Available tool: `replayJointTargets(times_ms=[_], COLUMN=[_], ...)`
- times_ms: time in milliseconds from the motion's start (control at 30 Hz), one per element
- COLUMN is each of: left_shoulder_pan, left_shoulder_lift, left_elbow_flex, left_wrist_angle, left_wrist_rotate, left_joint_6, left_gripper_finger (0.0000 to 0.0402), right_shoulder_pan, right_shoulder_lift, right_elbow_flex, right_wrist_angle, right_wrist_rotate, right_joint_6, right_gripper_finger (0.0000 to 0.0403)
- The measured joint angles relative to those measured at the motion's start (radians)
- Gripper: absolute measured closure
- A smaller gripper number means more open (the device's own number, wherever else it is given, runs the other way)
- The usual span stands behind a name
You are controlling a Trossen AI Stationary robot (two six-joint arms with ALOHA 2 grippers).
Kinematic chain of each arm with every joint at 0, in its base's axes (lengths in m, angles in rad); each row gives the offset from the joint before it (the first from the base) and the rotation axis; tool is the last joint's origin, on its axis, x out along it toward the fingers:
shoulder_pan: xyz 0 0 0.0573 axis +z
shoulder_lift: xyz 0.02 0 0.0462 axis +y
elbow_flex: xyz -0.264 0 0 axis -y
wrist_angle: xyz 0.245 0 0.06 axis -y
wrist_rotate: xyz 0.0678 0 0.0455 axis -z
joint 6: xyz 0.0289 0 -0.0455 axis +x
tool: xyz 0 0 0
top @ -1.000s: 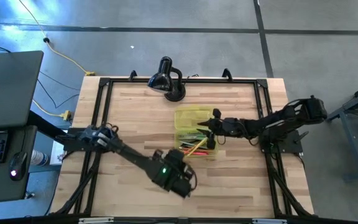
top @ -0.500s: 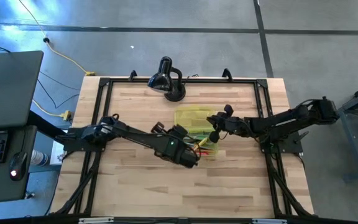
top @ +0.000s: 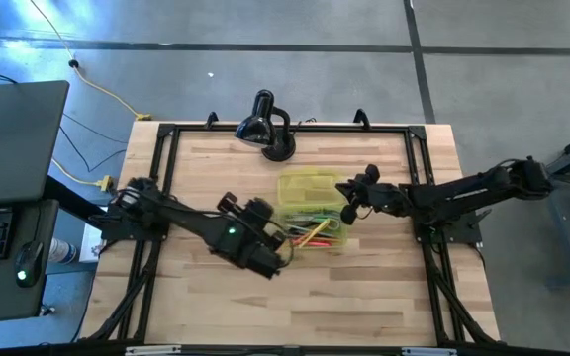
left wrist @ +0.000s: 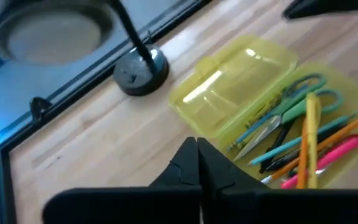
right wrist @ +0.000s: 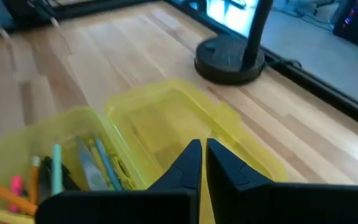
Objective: Pick & place school supplies into a supply box
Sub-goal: Close the yellow supply box
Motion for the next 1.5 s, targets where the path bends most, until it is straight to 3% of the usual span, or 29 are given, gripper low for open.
replayJointTargets(times_ms=[167, 333, 467, 667, 833, 1067, 1233, 1500], left_shoulder_pan=[-0.020, -0.019, -0.026, 0.052, 0.194, 0.391, 0.463, 0.509], left_shoulder_lift=[-0.144, -0.291, -0.356, -0.375, -0.375, -0.366, -0.324, -0.225], left_elbow_flex=[-0.223, -0.542, -0.761, -0.961, -1.024, -1.030, -1.029, -1.030], left_wrist_angle=[-0.004, 0.008, 0.250, 0.703, 0.934, 1.285, 1.300, 1.355], left_wrist_rotate=[-0.030, 0.049, 0.096, 0.115, 0.225, 0.398, 0.456, 0.500], left_joint_6=[-0.181, -0.536, -0.655, -0.531, -0.314, 0.098, 0.144, 0.140], left_gripper_finger=[0.0385, 0.0358, 0.0372, 0.0389, 0.0370, 0.0392, 0.0381, 0.0389], right_shoulder_pan=[0.009, 0.008, 0.003, -0.057, -0.146, -0.226, -0.246, -0.275], right_shoulder_lift=[-0.079, -0.128, -0.128, -0.100, -0.057, 0.039, 0.113, 0.142], right_elbow_flex=[0.000, 0.000, 0.000, -0.001, -0.001, -0.001, -0.001, -0.001], right_wrist_angle=[-0.030, -0.148, -0.274, -0.321, -0.312, -0.309, -0.304, -0.250], right_wrist_rotate=[-0.011, 0.002, 0.045, 0.093, -0.063, -0.149, -0.101, -0.114], right_joint_6=[0.002, 0.099, 0.218, 0.287, 0.286, 0.285, 0.268, 0.247], right_gripper_finger=[0.0402, 0.0402, 0.0403, 0.0403, 0.0403, 0.0403, 0.0403, 0.0403])
